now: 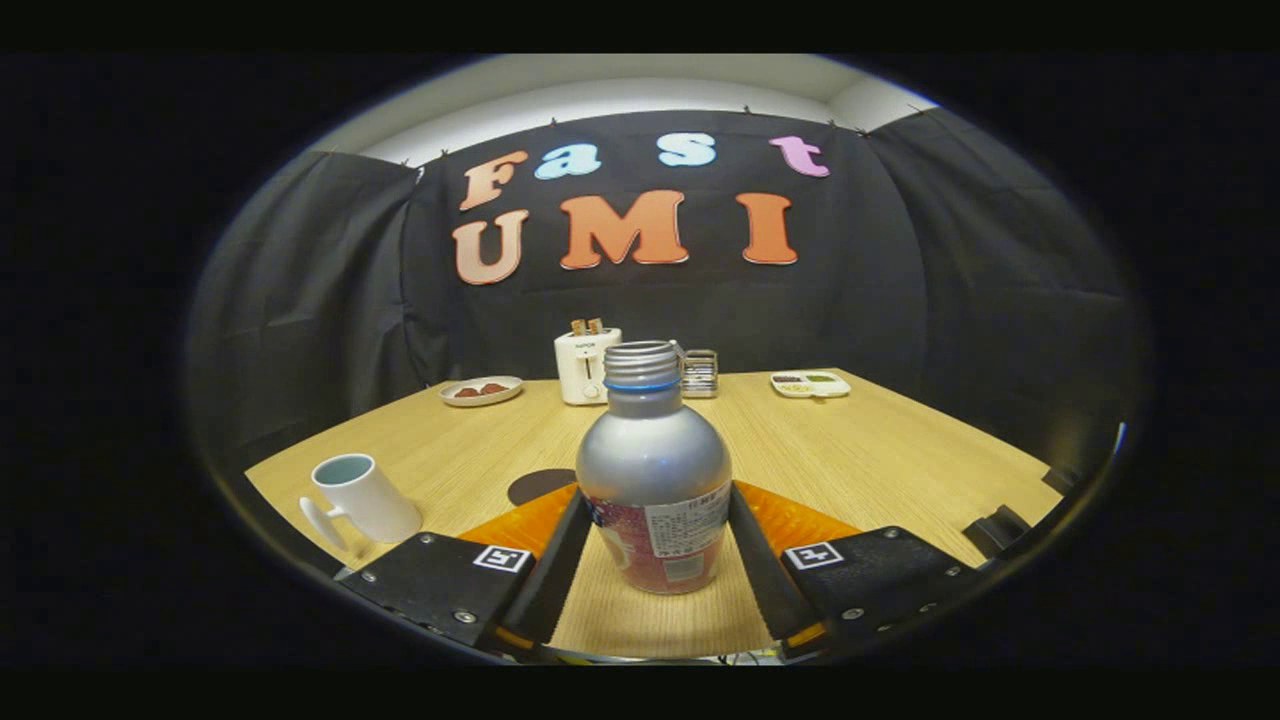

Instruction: Take the bottle from table, then pour the juice into the cup, finally place the bottle on the coaster

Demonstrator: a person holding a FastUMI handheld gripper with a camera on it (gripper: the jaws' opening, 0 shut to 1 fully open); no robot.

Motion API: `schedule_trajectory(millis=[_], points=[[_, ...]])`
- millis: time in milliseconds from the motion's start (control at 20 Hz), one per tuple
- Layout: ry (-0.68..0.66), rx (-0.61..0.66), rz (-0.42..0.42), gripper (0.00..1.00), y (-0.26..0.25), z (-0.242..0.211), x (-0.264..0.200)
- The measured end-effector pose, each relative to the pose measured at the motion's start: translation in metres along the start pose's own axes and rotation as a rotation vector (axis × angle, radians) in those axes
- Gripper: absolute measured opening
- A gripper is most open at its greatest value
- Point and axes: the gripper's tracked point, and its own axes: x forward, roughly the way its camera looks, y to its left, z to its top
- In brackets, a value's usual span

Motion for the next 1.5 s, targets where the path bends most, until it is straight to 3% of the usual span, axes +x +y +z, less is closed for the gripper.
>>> schedule_trajectory(millis=[700, 950, 1150, 1500], points=[[-0.027, -0.336, 0.032, 0.77, 0.078, 0.016, 0.006], [-0.052, -0.545, -0.01, 0.78, 0.095, 0.022, 0.006], [-0.05, -0.638, -0.009, 0.77, 0.108, 0.02, 0.01], [-0.067, -0.96, -0.108, 0.77, 0.112, 0.029, 0.019]])
